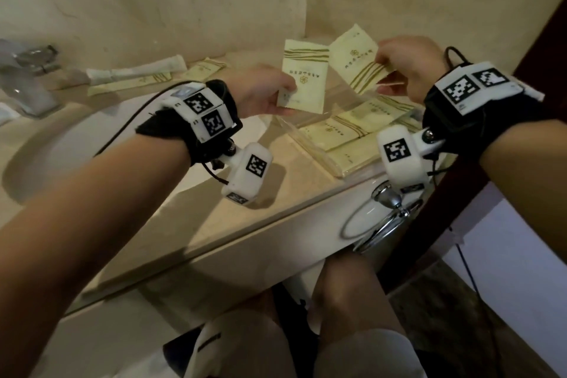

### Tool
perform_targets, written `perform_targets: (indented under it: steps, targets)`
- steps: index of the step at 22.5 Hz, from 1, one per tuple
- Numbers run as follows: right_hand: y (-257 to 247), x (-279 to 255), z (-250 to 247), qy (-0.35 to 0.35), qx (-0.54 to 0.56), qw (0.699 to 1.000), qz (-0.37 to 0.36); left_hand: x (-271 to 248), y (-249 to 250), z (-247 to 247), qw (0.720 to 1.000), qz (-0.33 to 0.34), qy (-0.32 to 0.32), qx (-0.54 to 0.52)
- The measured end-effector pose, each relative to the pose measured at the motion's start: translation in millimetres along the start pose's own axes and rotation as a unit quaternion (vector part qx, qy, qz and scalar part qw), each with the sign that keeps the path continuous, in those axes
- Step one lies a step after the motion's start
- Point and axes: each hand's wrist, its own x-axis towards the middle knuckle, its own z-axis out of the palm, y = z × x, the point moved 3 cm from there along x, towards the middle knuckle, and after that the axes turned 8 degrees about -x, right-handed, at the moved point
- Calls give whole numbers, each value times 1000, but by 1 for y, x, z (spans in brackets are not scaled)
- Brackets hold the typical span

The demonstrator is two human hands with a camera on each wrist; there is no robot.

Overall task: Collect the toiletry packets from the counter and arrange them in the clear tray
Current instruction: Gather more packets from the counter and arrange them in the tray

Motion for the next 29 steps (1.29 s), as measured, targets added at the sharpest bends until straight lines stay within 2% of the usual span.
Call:
perform_targets:
  steps: [4,7,9,12,14,15,17,19,25,29]
  targets:
    - [15,11,-23,43,14,999,24,4,-1,17,989,-35,-4,144]
    - [24,16,-35,78,35,995,44,11,-3,23,978,-47,-12,204]
    - [26,19,-36,70,36,996,33,13,-2,28,968,-48,-36,245]
    - [28,21,-31,25,27,999,6,17,-1,34,950,-52,-54,302]
    - [28,20,-27,-20,-7,1000,-17,22,0,33,950,-45,-32,306]
    - [28,19,-24,-65,-44,997,-25,25,2,31,953,-36,-18,300]
    - [27,13,-14,-180,-138,974,-19,29,4,27,967,-35,6,252]
    - [24,4,-4,-253,-206,945,-5,26,4,27,974,-46,1,223]
    - [28,-12,24,-345,-332,878,-1,17,-3,37,968,-39,-52,242]
    - [39,-18,30,-396,-375,838,-6,16,-5,41,952,-27,-43,303]
